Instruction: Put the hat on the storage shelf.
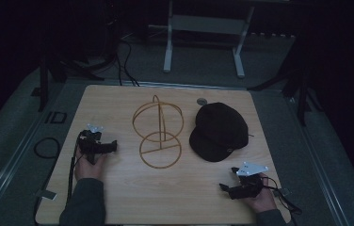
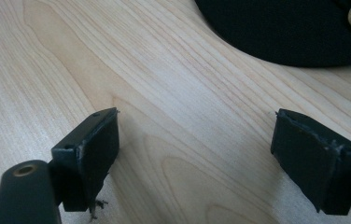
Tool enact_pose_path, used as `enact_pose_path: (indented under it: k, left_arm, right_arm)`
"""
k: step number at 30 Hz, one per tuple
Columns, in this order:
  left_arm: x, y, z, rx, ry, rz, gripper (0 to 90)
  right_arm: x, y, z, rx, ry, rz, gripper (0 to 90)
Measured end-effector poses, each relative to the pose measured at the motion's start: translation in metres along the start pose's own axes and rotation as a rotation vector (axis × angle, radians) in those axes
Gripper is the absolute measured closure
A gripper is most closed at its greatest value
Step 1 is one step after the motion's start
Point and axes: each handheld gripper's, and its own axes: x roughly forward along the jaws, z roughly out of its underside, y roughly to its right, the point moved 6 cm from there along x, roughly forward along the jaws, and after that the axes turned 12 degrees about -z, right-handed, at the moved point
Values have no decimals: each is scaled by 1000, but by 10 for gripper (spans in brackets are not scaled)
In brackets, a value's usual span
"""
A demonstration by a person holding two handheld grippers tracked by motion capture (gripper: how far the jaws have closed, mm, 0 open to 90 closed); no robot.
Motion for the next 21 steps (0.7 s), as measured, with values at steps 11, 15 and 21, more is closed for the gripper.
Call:
enact_pose_path:
  k: [11, 15, 21]
  left_arm:
    - [0, 0, 0, -3, -1, -2, 26]
    - [0, 0, 0, -3, -2, -3, 26]
    - [0, 1, 0, -5, -3, -7, 26]
  right_arm:
    - [-2, -1, -5, 20, -20, -13, 311]
    - [-3, 0, -6, 6, -46, -12, 315]
    - [-5, 0, -7, -24, -100, -9, 316]
